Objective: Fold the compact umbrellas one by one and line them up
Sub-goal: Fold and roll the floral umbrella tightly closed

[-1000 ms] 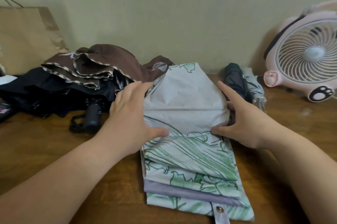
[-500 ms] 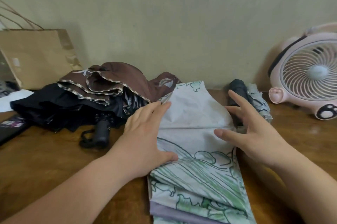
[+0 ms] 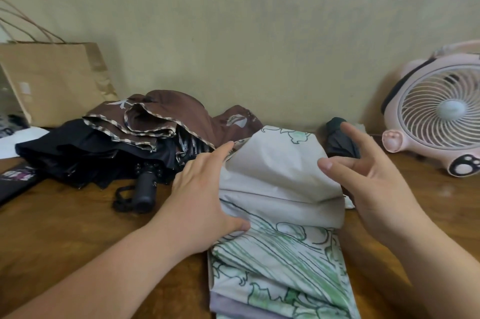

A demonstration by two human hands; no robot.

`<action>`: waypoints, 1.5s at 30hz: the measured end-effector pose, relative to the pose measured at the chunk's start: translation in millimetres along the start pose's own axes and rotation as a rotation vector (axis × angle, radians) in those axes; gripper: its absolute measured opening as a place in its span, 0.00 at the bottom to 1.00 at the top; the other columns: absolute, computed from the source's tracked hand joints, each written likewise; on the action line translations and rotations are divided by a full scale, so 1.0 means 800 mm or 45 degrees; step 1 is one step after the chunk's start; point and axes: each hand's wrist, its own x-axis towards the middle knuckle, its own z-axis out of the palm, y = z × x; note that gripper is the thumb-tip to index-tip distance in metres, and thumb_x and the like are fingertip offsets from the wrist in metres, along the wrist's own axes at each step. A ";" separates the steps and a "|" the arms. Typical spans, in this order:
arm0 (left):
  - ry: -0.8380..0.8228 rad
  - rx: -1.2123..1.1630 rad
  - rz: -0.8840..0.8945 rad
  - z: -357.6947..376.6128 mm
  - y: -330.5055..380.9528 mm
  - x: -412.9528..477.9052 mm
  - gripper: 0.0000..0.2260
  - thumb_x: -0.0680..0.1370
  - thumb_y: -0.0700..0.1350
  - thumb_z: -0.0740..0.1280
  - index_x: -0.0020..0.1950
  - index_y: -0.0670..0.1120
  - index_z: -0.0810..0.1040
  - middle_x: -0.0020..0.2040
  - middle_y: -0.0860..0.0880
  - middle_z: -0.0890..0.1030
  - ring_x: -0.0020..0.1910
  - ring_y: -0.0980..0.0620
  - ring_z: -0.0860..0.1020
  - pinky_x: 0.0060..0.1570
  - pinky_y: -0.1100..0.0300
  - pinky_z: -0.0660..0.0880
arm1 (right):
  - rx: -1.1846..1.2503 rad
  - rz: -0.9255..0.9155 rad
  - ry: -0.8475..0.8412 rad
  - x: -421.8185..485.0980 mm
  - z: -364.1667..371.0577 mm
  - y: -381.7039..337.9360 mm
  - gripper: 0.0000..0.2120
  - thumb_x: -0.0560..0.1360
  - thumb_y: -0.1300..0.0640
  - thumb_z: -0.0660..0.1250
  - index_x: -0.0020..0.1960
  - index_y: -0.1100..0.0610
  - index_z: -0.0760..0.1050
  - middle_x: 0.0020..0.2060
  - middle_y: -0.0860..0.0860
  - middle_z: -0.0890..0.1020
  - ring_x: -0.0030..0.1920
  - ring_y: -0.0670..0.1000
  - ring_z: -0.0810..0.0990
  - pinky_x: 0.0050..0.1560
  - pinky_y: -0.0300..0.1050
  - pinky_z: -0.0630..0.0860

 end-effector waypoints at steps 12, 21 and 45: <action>-0.033 0.101 -0.067 0.006 0.003 0.009 0.58 0.61 0.68 0.80 0.78 0.64 0.44 0.66 0.58 0.61 0.69 0.53 0.62 0.73 0.55 0.56 | -0.091 0.581 -0.257 0.104 0.034 -0.054 0.27 0.74 0.52 0.75 0.71 0.46 0.72 0.58 0.51 0.84 0.53 0.51 0.86 0.52 0.49 0.82; -0.070 0.012 0.018 0.006 0.002 0.006 0.41 0.65 0.62 0.81 0.67 0.68 0.56 0.60 0.57 0.58 0.60 0.52 0.63 0.71 0.56 0.58 | -0.039 0.645 -0.318 0.175 0.059 -0.081 0.21 0.83 0.63 0.60 0.74 0.52 0.72 0.60 0.55 0.82 0.55 0.53 0.83 0.51 0.52 0.78; -0.041 -0.148 -0.102 -0.008 0.017 -0.007 0.31 0.69 0.55 0.81 0.49 0.54 0.57 0.47 0.60 0.62 0.44 0.58 0.66 0.43 0.59 0.63 | -1.070 0.175 -0.568 0.029 -0.027 -0.001 0.26 0.67 0.47 0.82 0.62 0.38 0.76 0.55 0.30 0.82 0.57 0.34 0.80 0.62 0.38 0.77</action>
